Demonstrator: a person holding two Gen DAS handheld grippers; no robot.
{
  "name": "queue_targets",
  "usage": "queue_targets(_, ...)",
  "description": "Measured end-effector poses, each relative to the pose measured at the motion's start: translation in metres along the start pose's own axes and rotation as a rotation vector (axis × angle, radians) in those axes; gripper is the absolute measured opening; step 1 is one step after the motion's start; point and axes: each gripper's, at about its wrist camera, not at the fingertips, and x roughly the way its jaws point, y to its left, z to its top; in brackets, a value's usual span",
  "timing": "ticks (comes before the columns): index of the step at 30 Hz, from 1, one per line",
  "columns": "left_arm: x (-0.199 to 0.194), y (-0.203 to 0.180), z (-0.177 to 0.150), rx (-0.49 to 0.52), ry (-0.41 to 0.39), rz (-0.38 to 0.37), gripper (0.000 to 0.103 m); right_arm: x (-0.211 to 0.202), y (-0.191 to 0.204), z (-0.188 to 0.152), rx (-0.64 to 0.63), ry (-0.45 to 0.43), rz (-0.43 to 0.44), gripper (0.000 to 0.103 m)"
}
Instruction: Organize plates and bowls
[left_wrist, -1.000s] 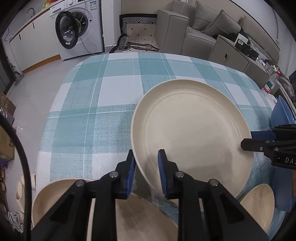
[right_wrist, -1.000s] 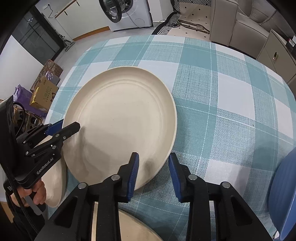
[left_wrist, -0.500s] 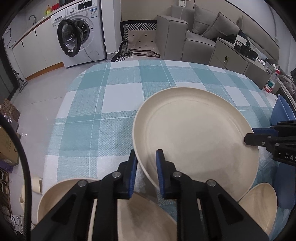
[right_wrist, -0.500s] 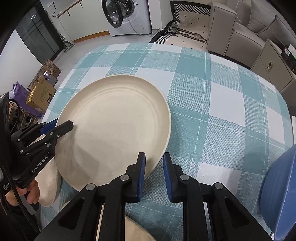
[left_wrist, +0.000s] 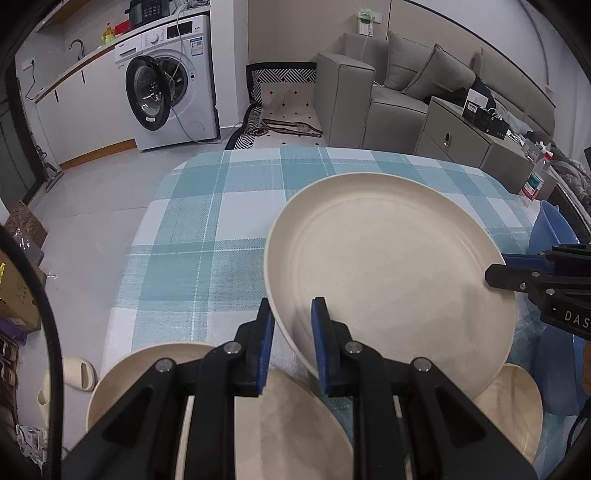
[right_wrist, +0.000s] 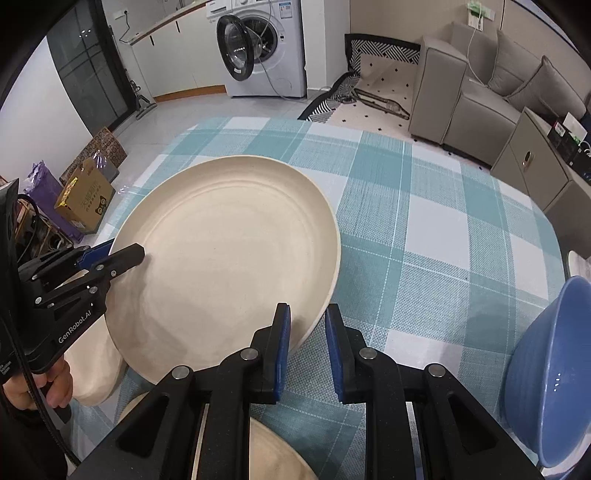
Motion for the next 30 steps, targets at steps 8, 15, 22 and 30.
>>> queue_targets(8,-0.028,-0.006,-0.003,0.01,-0.048,0.002,0.018,-0.025,0.002,-0.011,0.003,-0.056,0.013,0.02)
queue_targets(15,-0.051,-0.017,-0.011,0.035,-0.087,0.026,0.019,-0.045,0.004,-0.025,0.009,-0.096,0.019,0.02)
queue_targets(22,-0.068,-0.02,-0.021,0.039,-0.105,0.022,0.019,-0.062,0.002,-0.038,0.017,-0.121,0.039,0.02)
queue_targets(30,-0.088,-0.026,-0.035,0.045,-0.134,0.022,0.019,-0.078,0.007,-0.058,0.017,-0.145,0.041,0.02)
